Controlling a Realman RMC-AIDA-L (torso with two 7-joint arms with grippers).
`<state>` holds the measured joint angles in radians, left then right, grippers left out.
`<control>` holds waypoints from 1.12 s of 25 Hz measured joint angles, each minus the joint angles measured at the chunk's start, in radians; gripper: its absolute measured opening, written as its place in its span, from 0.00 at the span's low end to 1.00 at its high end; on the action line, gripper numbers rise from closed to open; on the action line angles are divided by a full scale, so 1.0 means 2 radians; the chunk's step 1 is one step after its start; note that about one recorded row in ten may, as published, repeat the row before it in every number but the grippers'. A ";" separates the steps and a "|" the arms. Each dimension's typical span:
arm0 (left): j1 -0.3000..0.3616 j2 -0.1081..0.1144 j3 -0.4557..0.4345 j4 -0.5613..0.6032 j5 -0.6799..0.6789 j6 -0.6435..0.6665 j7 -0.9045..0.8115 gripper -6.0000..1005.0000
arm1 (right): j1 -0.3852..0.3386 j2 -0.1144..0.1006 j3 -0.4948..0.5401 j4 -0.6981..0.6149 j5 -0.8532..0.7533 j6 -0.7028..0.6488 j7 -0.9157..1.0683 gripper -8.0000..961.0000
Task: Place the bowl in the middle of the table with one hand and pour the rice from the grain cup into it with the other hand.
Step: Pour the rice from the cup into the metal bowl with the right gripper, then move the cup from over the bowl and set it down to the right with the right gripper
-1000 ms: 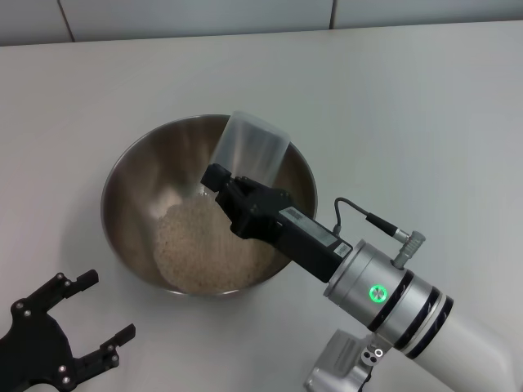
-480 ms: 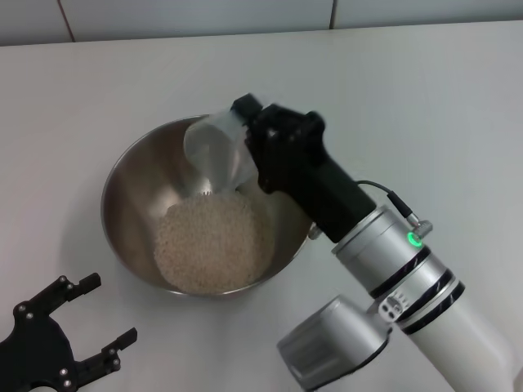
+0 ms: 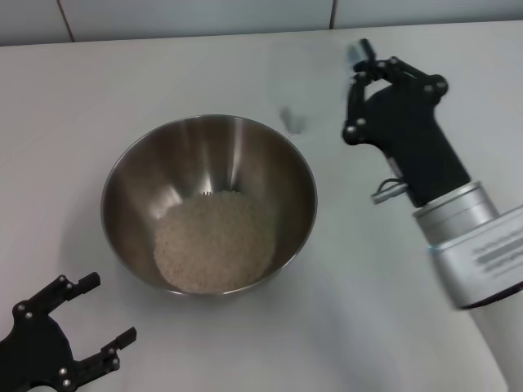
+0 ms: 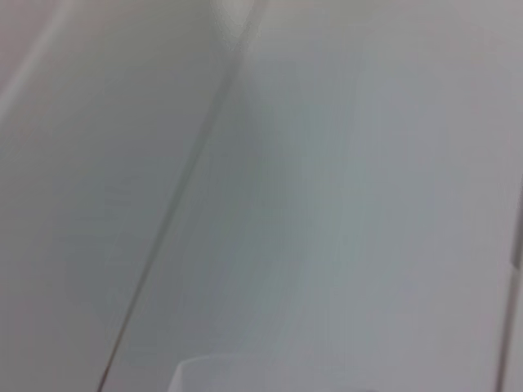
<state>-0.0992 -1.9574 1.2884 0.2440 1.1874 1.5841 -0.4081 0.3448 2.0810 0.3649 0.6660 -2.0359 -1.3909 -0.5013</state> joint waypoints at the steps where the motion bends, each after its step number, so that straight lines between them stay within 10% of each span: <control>1: 0.000 0.000 0.000 0.000 0.000 0.000 0.000 0.83 | 0.002 -0.001 0.014 -0.038 0.000 -0.003 0.112 0.02; 9: 0.000 0.000 0.000 0.000 0.000 0.001 0.000 0.83 | 0.025 0.004 0.030 -0.175 0.003 0.022 0.336 0.02; 28: -0.005 -0.001 0.001 0.002 0.000 0.000 0.000 0.83 | 0.065 0.004 0.033 -0.196 -0.001 0.200 0.282 0.05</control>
<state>-0.1086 -1.9588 1.2910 0.2470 1.1872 1.5836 -0.4081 0.4749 2.0893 0.4305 0.2734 -2.0383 -0.9899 0.0626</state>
